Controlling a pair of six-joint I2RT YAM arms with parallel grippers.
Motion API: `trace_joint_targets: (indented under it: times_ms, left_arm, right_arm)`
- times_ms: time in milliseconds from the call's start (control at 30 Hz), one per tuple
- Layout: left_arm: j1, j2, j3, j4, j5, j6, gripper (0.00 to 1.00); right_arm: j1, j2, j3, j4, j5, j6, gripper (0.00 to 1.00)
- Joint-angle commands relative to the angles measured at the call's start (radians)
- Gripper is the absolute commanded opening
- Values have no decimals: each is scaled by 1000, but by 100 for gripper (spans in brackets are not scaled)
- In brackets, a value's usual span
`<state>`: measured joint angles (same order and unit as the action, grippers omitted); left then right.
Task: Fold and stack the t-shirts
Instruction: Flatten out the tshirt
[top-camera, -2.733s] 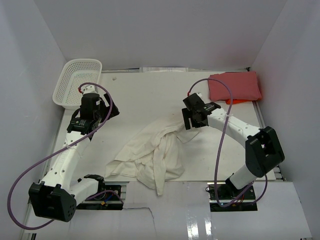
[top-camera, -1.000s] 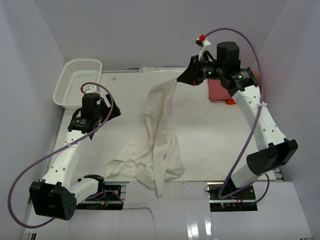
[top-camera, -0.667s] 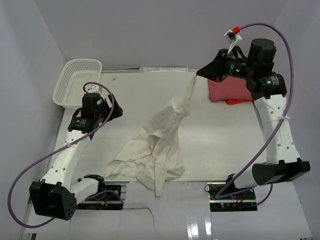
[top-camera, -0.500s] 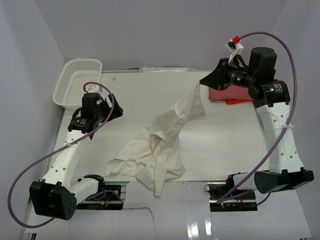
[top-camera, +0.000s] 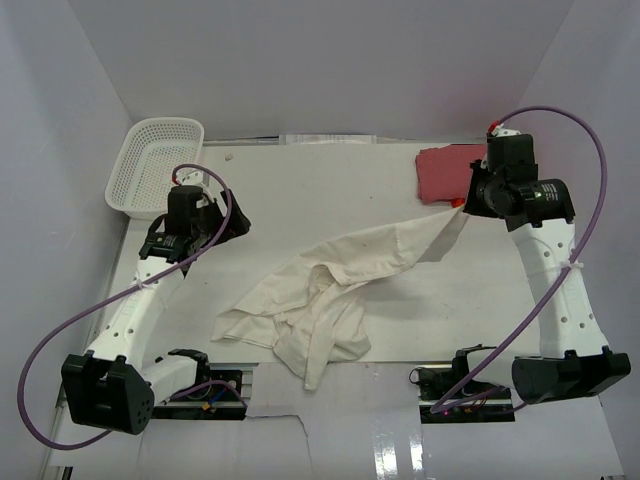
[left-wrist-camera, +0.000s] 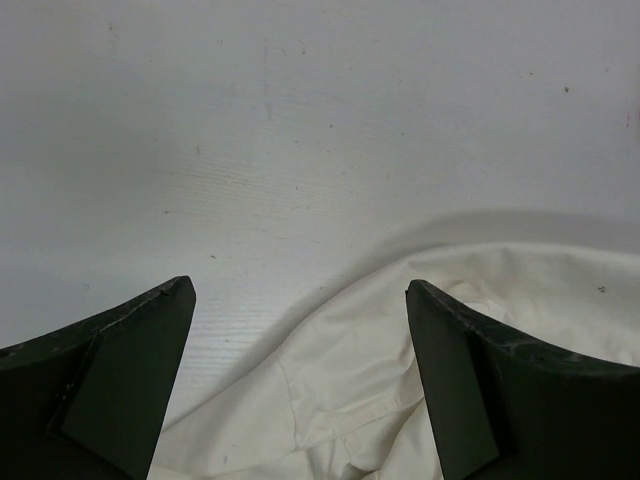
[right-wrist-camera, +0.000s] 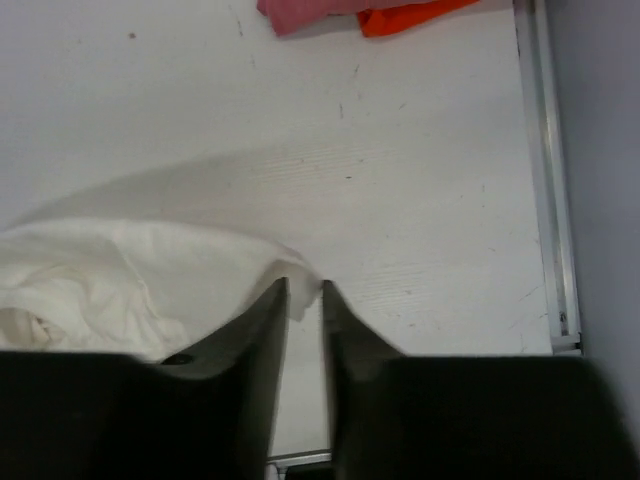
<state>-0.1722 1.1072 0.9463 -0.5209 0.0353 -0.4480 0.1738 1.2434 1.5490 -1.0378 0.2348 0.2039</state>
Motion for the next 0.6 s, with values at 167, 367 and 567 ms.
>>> trace_joint_targets:
  times_ms: [167, 367, 567]
  left_arm:
    - [5, -1, 5, 3, -29, 5, 98]
    - [111, 31, 0, -18, -48, -86, 98]
    - [166, 69, 43, -69, -101, -161, 98]
  right_arm:
    - [290, 25, -103, 60, -84, -70, 79]
    - [556, 37, -329, 269, -221, -21, 74]
    - [779, 177, -368, 439, -282, 46, 72]
